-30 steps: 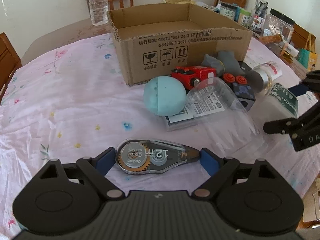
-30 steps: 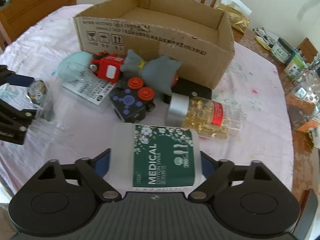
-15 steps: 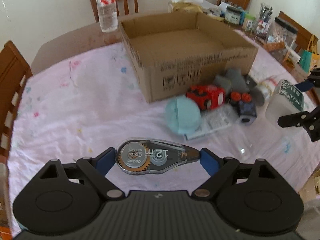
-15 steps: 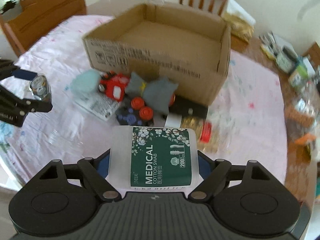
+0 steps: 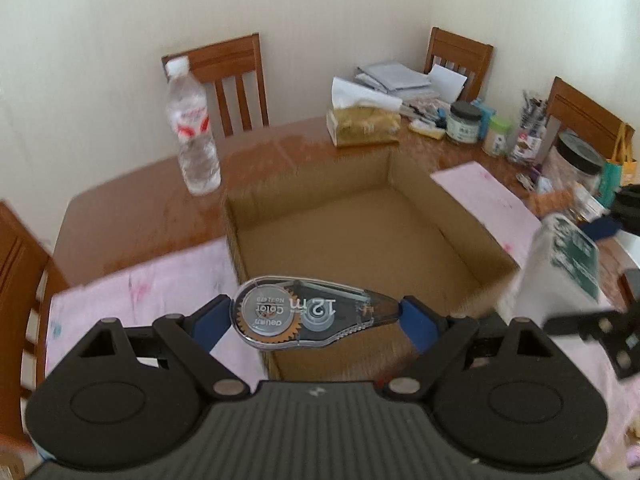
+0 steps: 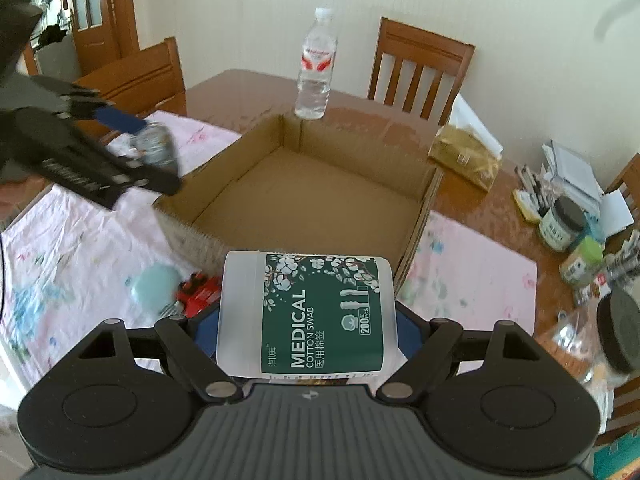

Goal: Organize rigid objects
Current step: 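Carry both into the cardboard box, releasing tape dispenser and swab bottle inside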

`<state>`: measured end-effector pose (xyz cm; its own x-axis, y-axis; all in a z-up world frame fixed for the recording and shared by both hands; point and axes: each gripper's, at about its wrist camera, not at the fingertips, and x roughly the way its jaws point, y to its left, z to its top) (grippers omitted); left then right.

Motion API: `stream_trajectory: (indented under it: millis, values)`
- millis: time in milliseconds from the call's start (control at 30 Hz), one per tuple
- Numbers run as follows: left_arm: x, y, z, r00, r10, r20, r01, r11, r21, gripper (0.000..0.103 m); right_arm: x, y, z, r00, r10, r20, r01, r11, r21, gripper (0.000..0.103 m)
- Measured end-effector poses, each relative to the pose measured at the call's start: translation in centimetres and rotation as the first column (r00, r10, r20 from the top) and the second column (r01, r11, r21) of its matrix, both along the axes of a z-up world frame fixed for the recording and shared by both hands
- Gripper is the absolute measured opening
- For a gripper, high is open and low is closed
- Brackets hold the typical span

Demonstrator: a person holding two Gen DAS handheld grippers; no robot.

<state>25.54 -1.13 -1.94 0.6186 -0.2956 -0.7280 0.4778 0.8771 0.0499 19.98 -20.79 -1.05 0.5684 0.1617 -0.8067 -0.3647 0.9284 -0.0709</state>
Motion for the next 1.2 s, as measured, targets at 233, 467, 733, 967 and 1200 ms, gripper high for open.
stream_trajectory:
  millis: [233, 467, 733, 967, 1200]
  values:
    - [5.8, -3.1, -1.6, 0.999, 0.036, 0.014, -0.037, 0.999, 0.040, 0.090, 2.1, -1.2, 0.2, 1.000, -0.007, 0.012, 0.007, 1.000, -0.004, 0.086]
    - [8.6, -3.2, -3.1, 0.987, 0.147, 0.062, -0.149, 0.988, 0.034, 0.096, 3.5, -1.8, 0.2, 1.000, -0.016, 0.010, 0.016, 1.000, 0.002, 0.086]
    - [4.7, -0.3, -1.3, 0.982, 0.169, 0.085, -0.169, 0.986, -0.007, 0.100, 6.1, -1.0, -0.3, 1.000, 0.007, -0.002, -0.007, 1.000, 0.010, 0.086]
    - [-0.8, 3.8, -1.0, 0.959, 0.278, 0.061, -0.275, 0.960, -0.048, 0.101, 10.2, 0.3, -1.6, 0.999, 0.024, -0.029, -0.023, 1.000, 0.009, 0.086]
    - [-5.4, 6.4, -3.5, 0.915, 0.402, 0.005, -0.402, 0.915, -0.041, 0.102, 14.9, 0.9, -3.2, 0.998, -0.008, -0.056, 0.008, 1.000, -0.013, 0.086]
